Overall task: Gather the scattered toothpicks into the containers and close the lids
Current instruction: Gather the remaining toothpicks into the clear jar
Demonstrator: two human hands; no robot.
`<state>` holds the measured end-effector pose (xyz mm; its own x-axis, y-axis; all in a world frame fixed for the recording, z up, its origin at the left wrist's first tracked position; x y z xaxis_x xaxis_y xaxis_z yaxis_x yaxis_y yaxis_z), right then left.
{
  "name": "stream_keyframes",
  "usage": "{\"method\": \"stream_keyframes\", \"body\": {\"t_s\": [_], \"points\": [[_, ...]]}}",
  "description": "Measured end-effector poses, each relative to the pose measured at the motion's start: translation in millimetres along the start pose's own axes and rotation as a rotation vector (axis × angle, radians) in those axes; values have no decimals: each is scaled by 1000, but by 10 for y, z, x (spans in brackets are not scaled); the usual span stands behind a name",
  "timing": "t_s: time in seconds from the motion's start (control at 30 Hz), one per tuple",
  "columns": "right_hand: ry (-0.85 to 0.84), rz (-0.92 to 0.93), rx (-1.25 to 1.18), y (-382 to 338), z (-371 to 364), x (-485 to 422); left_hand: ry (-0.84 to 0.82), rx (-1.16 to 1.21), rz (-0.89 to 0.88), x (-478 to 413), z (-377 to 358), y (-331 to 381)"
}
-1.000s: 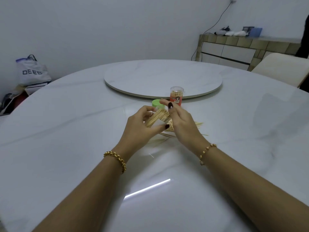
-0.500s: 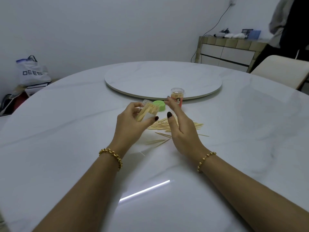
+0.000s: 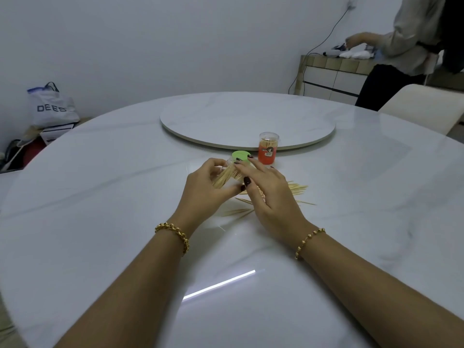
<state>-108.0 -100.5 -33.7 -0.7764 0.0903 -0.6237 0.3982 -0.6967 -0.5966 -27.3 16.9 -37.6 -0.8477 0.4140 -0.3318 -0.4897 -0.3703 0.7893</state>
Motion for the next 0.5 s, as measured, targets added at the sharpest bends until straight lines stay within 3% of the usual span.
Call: {"method": "stream_keyframes", "body": {"t_s": [0.3,0.4,0.5], "points": [[137,-25,-10,148,263,-73,-16,-44,-4,-7,10,-6],[33,-164,50,344,284,-90,-26,-58,6,-11,8,-24],[-170,-245,273,551,221,-77,-27,-58,8,-13,15,-31]]}}
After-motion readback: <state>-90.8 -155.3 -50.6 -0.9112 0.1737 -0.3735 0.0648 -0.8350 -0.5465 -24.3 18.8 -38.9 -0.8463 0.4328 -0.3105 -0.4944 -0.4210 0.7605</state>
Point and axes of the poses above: each hand's wrist, its own x-axis away from the middle knuckle, its own z-axis out of the back of the hand, y = z × x, the point moved 7 cm from there along -x, towards the middle knuckle, and after that the axes turned 10 degrees about -x, right-handed, at the moved point
